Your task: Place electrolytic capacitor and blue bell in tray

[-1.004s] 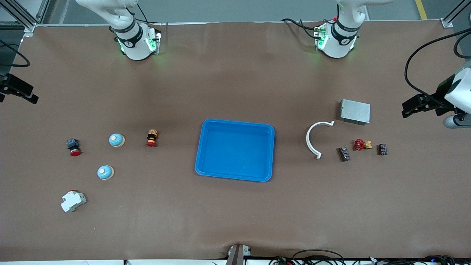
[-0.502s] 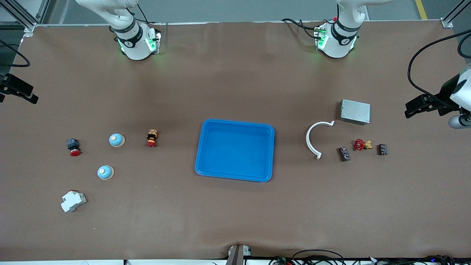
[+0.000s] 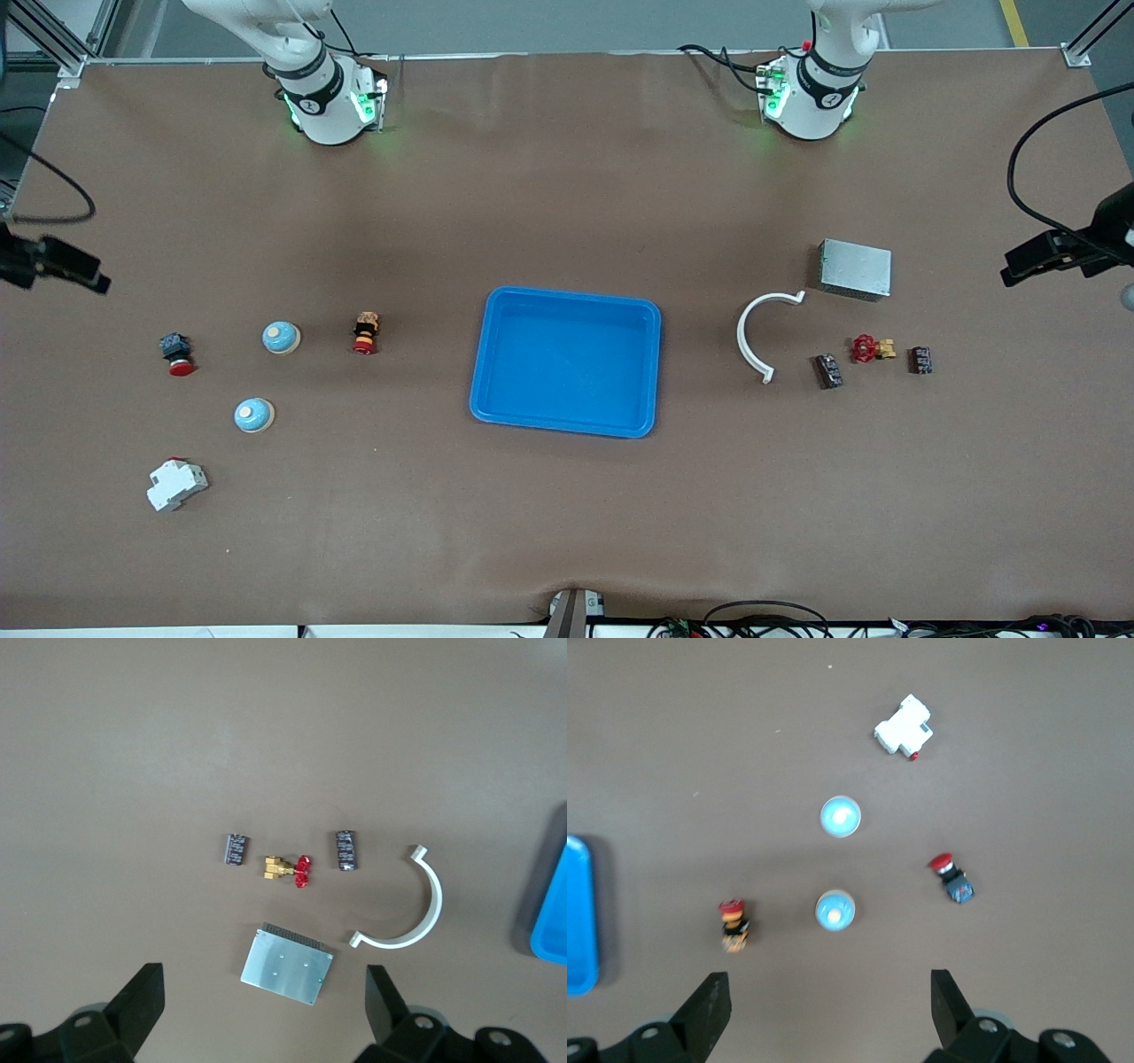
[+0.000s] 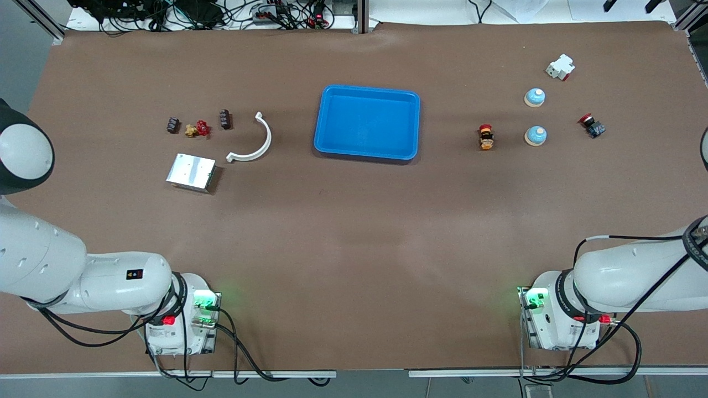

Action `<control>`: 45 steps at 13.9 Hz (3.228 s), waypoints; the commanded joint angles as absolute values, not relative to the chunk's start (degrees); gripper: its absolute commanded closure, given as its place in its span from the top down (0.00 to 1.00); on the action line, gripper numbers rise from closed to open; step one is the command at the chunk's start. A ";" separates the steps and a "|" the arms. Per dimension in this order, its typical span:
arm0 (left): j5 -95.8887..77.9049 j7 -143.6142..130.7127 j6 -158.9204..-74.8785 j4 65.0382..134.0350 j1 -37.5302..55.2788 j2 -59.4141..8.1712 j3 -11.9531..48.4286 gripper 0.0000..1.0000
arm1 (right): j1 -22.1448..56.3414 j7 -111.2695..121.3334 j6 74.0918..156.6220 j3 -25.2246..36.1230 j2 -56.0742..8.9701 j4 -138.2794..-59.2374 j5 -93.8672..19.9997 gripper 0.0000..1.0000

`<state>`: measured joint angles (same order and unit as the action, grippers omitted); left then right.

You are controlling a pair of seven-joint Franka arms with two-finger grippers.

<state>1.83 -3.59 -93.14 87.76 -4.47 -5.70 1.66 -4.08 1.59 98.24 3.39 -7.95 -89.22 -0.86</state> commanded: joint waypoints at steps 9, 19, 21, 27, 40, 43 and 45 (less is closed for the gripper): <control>2.20 6.04 -95.45 87.36 -8.17 -16.42 1.32 1.00 | -4.83 2.02 121.62 2.55 -22.67 -97.10 -0.97 1.00; 6.06 8.26 -109.48 91.74 -9.31 -25.93 1.41 1.00 | -3.69 1.14 138.51 2.29 -33.21 -101.51 -1.23 1.00; 6.15 8.26 -115.46 95.08 -11.33 -26.45 1.49 1.00 | -3.69 1.06 141.32 2.20 -34.88 -101.51 -1.23 1.00; 6.15 8.17 -119.18 96.15 -11.78 -31.37 1.41 1.00 | -3.52 1.06 145.89 2.20 -37.70 -101.51 -1.23 1.00; 5.54 5.89 -119.27 96.94 -11.34 -37.26 1.58 1.00 | -3.17 1.05 146.34 2.20 -38.85 -102.30 -1.32 0.26; 5.71 5.89 -119.79 97.56 -11.60 -37.97 1.50 1.00 | -0.98 -2.44 143.28 2.11 -37.80 -102.13 -1.32 0.00; 5.98 5.89 -120.41 98.52 -11.69 -37.97 1.49 1.00 | 2.18 -9.20 137.93 2.02 -34.21 -102.04 -1.23 0.00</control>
